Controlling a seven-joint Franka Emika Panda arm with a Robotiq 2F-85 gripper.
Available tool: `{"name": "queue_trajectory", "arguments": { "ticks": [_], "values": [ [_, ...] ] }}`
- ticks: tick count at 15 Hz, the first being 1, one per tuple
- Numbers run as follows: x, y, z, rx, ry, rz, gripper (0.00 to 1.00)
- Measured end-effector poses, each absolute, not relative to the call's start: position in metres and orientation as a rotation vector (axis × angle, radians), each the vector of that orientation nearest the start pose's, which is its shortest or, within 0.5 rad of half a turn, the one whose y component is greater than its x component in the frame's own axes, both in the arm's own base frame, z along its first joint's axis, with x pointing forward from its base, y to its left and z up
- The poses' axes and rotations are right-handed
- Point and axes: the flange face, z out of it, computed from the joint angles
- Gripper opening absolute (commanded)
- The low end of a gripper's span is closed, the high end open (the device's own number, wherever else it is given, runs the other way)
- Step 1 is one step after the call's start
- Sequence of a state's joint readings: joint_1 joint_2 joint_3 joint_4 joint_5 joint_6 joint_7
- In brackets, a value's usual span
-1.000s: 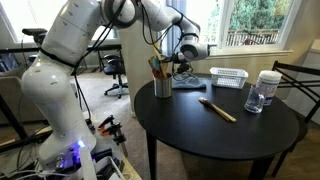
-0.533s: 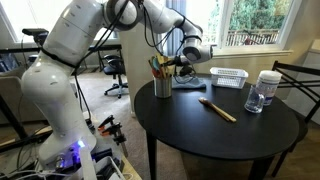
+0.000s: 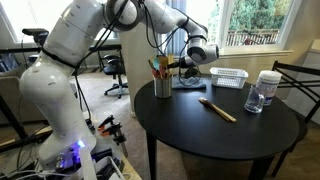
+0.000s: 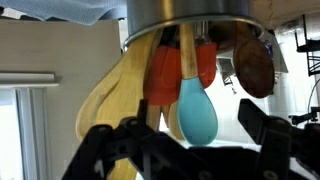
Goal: Put the wooden spatula in the silver holder.
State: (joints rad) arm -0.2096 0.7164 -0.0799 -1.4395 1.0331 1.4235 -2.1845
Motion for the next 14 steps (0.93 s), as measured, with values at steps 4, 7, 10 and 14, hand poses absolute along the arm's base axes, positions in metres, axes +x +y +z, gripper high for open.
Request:
{"name": "queue_trajectory", "arguments": {
  "ticks": [4, 7, 10, 14],
  "values": [
    [0.665, -0.088, 0.281, -1.43, -1.517, -0.818, 1.0],
    [0.667, -0.091, 0.283, -1.447, -1.534, -0.82, 1.0],
    [0.67, -0.095, 0.286, -1.474, -1.542, -0.831, 1.0],
    [0.67, -0.096, 0.287, -1.481, -1.545, -0.834, 1.0]
  ]
}}
